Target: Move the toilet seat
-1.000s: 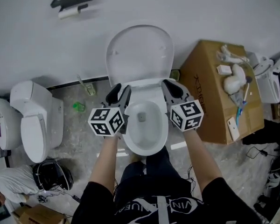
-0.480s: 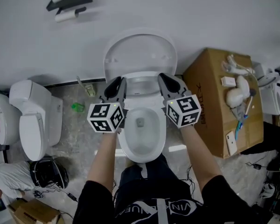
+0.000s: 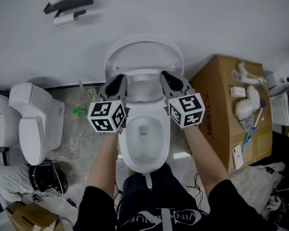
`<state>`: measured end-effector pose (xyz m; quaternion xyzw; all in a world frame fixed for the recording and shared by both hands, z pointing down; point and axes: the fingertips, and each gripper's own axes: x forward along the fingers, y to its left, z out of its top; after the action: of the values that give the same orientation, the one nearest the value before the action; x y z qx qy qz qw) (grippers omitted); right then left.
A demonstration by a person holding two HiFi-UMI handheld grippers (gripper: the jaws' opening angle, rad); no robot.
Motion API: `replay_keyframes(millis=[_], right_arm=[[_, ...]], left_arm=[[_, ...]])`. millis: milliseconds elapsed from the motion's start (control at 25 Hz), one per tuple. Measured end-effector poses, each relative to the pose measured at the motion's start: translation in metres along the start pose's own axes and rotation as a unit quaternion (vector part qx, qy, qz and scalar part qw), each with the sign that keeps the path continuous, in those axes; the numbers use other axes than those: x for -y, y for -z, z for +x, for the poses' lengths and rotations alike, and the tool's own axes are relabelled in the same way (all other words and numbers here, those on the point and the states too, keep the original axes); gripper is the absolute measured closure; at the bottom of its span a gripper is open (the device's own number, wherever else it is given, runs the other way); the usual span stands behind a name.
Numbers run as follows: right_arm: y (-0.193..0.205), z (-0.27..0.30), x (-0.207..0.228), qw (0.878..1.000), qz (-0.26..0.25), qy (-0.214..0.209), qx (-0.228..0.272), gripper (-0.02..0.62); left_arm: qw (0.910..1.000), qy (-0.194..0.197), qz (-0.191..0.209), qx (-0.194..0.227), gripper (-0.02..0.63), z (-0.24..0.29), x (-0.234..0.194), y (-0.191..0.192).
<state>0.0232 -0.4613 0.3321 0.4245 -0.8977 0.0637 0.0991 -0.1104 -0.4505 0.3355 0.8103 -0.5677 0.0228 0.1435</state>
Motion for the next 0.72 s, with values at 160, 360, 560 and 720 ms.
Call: replay_keyframes(millis=[160,360,560,720], right_arm=[[-0.002,0.009,0.006,1.0,-0.001,-0.002,-0.001,0.595],[-0.004,0.017,0.011,1.0,-0.003,0.0,-0.004,0.595],[-0.003,0.021,0.014,1.0,-0.006,0.006,-0.005,0.595],[-0.003,0.022,0.014,1.0,-0.009,0.01,-0.003,0.595]], left_arm=[[1.0,-0.007,0.003,0.0,0.576,0.009,-0.004,-0.002],[0.9998,-0.02,0.002,0.001,0.58,0.017,-0.007,-0.005],[0.9996,-0.027,0.003,0.002,0.583,0.022,-0.009,-0.005],[0.9994,-0.034,0.002,0.002,0.584,0.023,-0.009,-0.004]])
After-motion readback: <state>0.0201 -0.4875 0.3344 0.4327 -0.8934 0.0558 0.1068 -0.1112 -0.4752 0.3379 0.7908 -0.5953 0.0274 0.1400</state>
